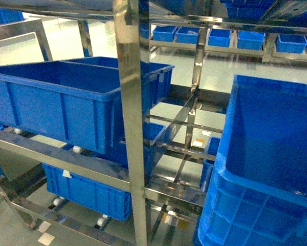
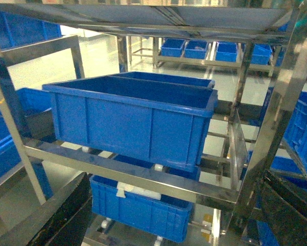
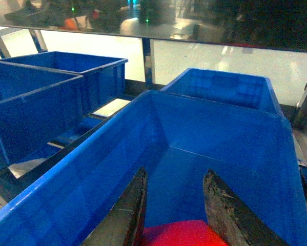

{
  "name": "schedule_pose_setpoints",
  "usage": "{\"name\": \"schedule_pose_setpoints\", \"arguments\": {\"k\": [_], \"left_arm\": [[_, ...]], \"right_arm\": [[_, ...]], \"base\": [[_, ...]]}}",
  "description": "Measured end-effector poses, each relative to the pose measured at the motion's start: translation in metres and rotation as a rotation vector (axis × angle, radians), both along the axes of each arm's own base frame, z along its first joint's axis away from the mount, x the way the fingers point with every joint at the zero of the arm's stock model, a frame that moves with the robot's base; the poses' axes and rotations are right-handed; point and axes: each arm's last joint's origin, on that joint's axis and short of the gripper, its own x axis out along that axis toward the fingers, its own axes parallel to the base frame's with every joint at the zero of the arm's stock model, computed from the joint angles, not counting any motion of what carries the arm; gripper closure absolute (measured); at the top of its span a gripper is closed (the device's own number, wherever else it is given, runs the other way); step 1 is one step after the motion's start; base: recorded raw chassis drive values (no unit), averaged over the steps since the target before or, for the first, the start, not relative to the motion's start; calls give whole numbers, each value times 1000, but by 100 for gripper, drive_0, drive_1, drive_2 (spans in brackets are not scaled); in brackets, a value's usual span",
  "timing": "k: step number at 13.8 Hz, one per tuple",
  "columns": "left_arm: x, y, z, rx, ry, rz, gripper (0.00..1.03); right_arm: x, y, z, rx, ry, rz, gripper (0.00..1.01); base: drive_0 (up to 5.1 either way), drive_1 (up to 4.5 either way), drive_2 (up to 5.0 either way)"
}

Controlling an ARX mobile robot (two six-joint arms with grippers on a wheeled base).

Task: Pick red block from blue box to shelf

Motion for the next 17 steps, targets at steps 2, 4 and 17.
{"name": "schedule_pose_setpoints", "arguments": {"k": [2, 4, 17], "left_arm": [[0, 0, 0, 0, -5, -2, 5], [0, 0, 0, 0, 0, -3, 5], [0, 0, 0, 0, 0, -5, 5]], "right_arm": [[0, 0, 1, -1, -9, 0, 73], [0, 0, 0, -1, -2, 0, 73], [0, 0, 0, -1, -2, -5, 73]], "base": [[7, 434, -421], [7, 434, -421], [-157, -157, -157]]}}
